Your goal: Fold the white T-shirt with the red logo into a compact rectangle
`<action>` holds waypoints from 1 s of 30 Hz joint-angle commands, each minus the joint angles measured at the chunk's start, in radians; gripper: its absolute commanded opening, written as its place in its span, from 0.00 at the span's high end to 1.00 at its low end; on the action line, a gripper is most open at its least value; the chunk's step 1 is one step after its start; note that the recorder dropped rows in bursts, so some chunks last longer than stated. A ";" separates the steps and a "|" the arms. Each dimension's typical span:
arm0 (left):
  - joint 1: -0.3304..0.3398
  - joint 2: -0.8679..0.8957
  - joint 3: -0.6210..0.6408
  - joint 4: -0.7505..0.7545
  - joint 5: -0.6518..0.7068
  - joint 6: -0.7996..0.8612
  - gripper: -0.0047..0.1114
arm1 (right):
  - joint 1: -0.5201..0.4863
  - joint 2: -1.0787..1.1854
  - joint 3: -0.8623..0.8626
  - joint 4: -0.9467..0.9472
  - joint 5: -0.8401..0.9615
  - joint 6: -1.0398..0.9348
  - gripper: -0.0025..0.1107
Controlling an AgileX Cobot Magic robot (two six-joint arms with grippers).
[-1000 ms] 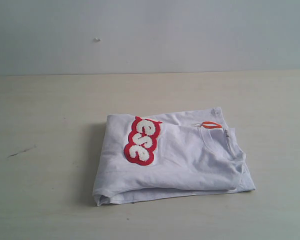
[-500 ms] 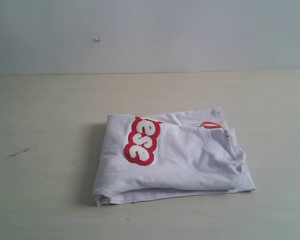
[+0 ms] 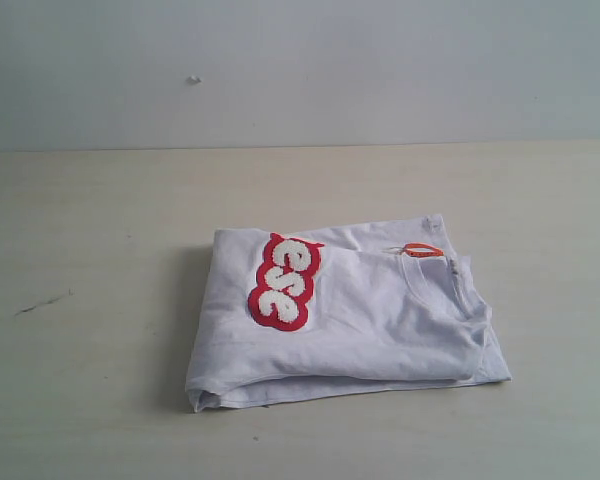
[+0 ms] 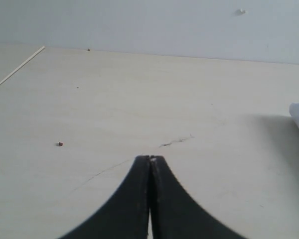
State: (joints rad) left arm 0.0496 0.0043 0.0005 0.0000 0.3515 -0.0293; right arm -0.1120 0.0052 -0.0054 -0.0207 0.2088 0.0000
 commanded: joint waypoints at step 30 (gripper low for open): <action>-0.001 -0.004 0.000 -0.015 -0.001 0.002 0.96 | -0.004 -0.005 0.005 -0.013 0.073 0.035 0.98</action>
State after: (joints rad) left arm 0.0496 0.0043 0.0005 0.0000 0.3515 -0.0293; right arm -0.1120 0.0052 -0.0054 -0.0250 0.2835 0.0335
